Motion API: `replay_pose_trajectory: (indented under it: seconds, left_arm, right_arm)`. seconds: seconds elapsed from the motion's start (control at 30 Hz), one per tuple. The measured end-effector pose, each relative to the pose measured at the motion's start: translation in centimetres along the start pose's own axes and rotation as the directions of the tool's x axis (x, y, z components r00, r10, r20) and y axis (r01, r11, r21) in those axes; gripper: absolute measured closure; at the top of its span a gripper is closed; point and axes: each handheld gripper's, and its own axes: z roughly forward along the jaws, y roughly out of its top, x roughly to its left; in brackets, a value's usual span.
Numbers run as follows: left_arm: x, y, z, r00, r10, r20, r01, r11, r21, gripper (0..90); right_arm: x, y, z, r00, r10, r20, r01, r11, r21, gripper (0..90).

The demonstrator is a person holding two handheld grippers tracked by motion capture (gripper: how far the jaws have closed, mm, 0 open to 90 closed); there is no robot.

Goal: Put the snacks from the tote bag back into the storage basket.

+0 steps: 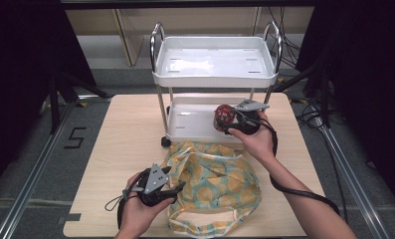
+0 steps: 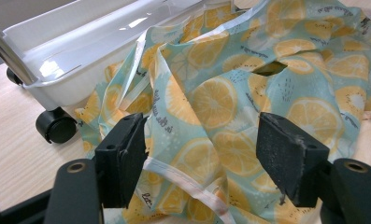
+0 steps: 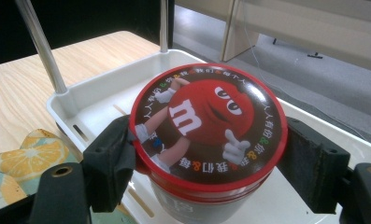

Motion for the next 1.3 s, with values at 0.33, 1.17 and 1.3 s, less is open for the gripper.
replay_pose_trajectory:
  seconds: [0.33, 1.17, 1.3]
  left_arm:
    - [0.0, 0.0, 0.0, 1.0, -0.001, 0.0, 0.001, 1.0, 0.0, 32.7]
    - [-0.1, -0.1, 0.1, 1.0, -0.003, 0.002, 0.003, 1.0, -0.001, 32.7]
    - [-0.1, -0.2, 0.2, 0.9996, -0.026, 0.006, 0.026, 0.9996, -0.002, 32.7]
  right_arm:
    - [0.3, 0.0, 0.2, 0.9999, 0.008, -0.008, -0.008, 1.0, 0.003, 26.2]
    - [0.5, 0.0, 1.0, 0.9999, -0.013, -0.001, 0.013, 1.0, 0.023, 26.1]
    - [0.5, 0.0, 1.2, 0.9999, -0.01, 0.005, 0.01, 1.0, 0.013, 26.2]
